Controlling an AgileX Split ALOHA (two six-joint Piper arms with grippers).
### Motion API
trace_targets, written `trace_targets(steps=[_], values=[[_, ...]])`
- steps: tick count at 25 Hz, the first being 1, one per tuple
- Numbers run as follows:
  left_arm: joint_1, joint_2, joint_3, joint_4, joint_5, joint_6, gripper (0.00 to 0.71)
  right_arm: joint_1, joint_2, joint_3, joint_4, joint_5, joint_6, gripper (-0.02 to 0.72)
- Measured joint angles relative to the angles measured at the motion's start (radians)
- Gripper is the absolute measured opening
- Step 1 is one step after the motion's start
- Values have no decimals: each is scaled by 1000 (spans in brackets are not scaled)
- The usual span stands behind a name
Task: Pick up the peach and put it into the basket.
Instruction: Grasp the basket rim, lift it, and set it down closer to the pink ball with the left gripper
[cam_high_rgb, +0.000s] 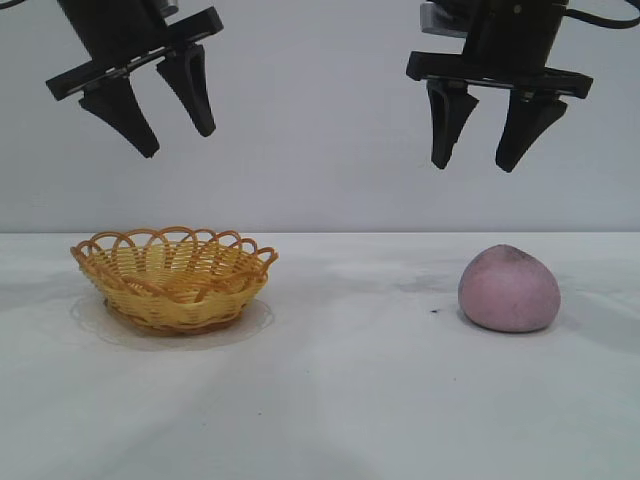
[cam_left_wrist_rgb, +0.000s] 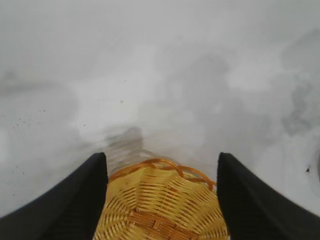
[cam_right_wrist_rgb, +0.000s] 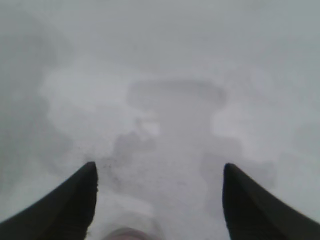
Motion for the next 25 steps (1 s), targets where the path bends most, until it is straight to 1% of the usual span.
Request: trace_targets(steps=[17,21,25], values=[[0,0,0,0,7,0,469,0,0,0,0,0,0,488],[0,0,0,36,80,57,469,0,0,0,0,3,0,488],[0,2,0,85,187,185,469,0,0,0,0,5,0,488]])
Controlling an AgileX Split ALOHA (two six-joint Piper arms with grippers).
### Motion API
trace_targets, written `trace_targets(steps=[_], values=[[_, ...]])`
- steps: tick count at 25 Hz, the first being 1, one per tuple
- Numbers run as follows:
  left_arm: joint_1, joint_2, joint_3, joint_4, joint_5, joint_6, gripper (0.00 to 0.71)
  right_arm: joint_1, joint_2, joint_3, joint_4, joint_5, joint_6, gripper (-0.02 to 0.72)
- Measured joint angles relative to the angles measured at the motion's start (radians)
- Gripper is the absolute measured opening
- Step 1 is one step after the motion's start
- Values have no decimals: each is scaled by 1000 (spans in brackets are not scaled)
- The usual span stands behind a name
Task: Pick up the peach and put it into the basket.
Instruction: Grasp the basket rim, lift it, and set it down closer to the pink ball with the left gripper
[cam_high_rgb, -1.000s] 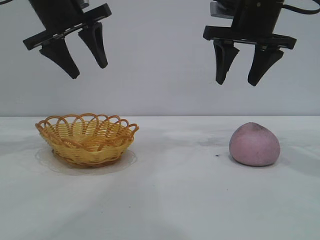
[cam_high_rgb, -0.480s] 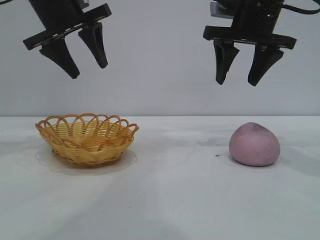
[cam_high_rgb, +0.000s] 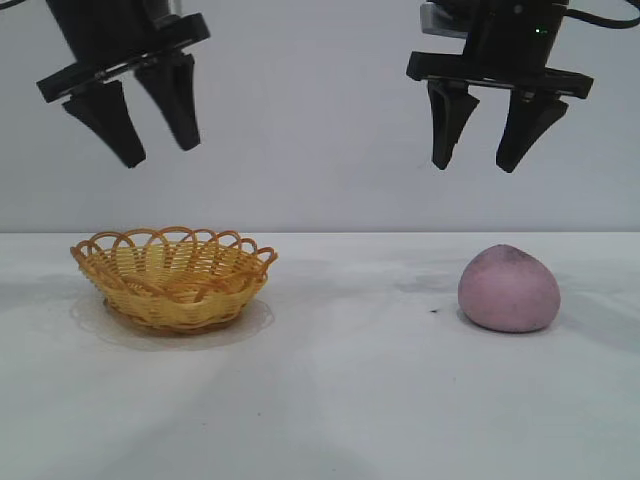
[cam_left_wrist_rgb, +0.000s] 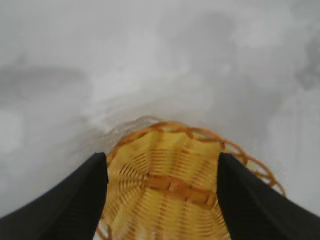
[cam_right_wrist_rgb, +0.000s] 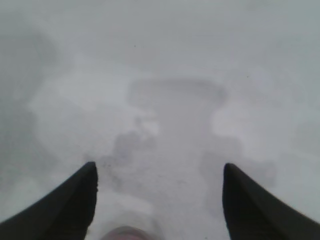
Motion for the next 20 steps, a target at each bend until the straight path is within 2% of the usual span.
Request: trace_targets(steps=[4,10,18,20], values=[[-2,28,-1,35,73,83,469,0,0,0,0,2,0,488],[-2,113,-46,125,85,96,469,0,0,0,0,10,0,488],[-2,225,-144,127,104,99,469,0,0,0,-5,19,0,488],[-2,246,-151,129,108,100,388,0,0,0,-6,19,0,488]])
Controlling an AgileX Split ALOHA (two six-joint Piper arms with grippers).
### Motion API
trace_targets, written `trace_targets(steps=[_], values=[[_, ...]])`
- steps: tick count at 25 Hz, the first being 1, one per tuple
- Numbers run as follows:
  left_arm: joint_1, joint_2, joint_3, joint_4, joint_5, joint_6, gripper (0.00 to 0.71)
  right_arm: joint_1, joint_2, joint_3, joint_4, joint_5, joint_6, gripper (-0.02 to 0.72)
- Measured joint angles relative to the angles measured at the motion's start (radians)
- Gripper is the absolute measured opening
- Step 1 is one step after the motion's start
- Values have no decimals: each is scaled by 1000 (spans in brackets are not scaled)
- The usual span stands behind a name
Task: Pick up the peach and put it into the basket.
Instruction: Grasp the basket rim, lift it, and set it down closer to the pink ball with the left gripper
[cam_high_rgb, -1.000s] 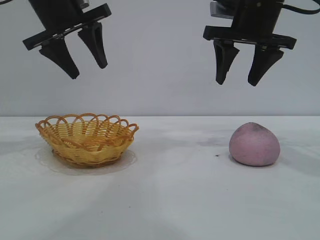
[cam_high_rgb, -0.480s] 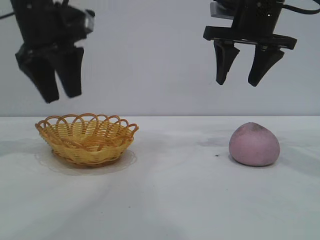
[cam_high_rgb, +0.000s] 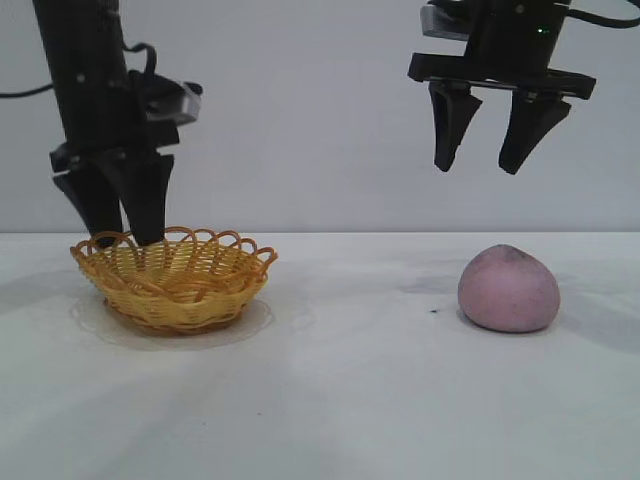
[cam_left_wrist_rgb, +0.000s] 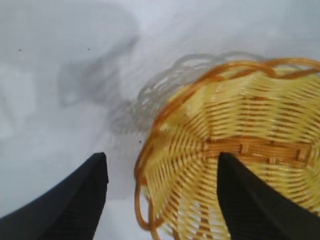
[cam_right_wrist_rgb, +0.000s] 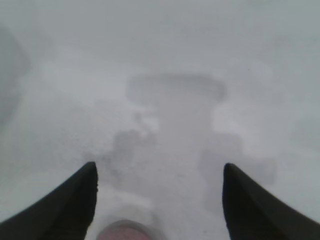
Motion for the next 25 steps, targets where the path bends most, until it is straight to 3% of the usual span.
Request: trace_targets(steps=[2,4,6,7,8,13,19,25], values=[[0,8,-2,0,2,4,283,0,0,0,0,0,0,488],[0,10,-4,0,10,8,118,0,0,0,0,0,0,488],[0,12,-11,-10,31,8,50,0,0,0,-2,0,0,488],[0,12,-11,-21,44,-2,61,0,0,0,-4,0,0,488],[0,12,-11,-31,54,-22,0,0,0,0,-4,0,0,488],[0,-14,-11,-54,118,-143,0,0,0,0,-17,0,0,488],[0,-125,-1,-72,118,-306,0,-1,0,0,-22,0,0,488],[0,-280,243,-197,-53,-366,0,-1,0,0,-27,-2,0,488]])
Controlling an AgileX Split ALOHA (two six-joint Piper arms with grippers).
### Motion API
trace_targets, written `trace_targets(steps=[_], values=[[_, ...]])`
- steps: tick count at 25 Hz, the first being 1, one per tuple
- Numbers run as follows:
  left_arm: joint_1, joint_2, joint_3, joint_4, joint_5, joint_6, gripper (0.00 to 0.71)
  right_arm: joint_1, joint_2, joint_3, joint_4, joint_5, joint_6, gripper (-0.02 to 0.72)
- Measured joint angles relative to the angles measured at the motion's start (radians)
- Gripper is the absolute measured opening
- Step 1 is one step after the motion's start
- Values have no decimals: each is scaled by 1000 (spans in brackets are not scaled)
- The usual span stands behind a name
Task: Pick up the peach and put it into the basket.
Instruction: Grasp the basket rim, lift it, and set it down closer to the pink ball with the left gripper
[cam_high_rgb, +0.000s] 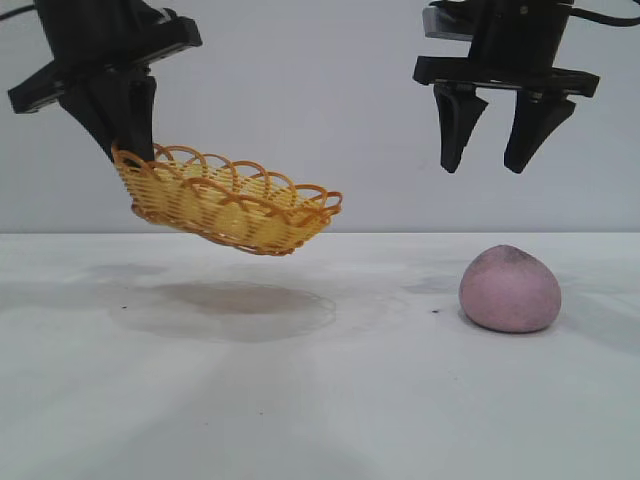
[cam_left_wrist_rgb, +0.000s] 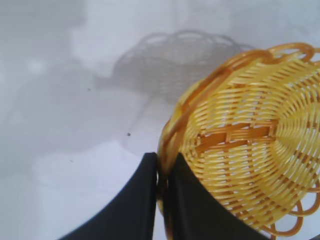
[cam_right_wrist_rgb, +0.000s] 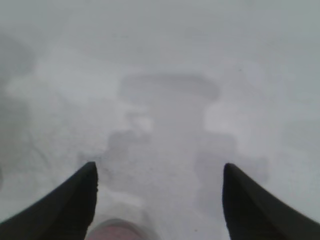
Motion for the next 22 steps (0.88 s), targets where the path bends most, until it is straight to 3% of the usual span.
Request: trace_targets(steps=[4,7,13,19,20,22], values=[[0,-72,225,-183,-170,12,0,0,0,0,0,-10,0,488],[0,-73,313,-305,-216,48,0,0,0,0,0,-12,0,488],[-7,-41,340,-362,-268,61,0,0,0,0,-2,-15,0,488],[-45,-35,342,-365,-328,62,0,-1,0,0,-2,-15,0,488],[-47,-33,342,-369,-329,62,61,-1,0,0,-2,-15,0,488],[-53,-23,342,-386,-329,64,61,-1,0,0,-2,-15,0,488]])
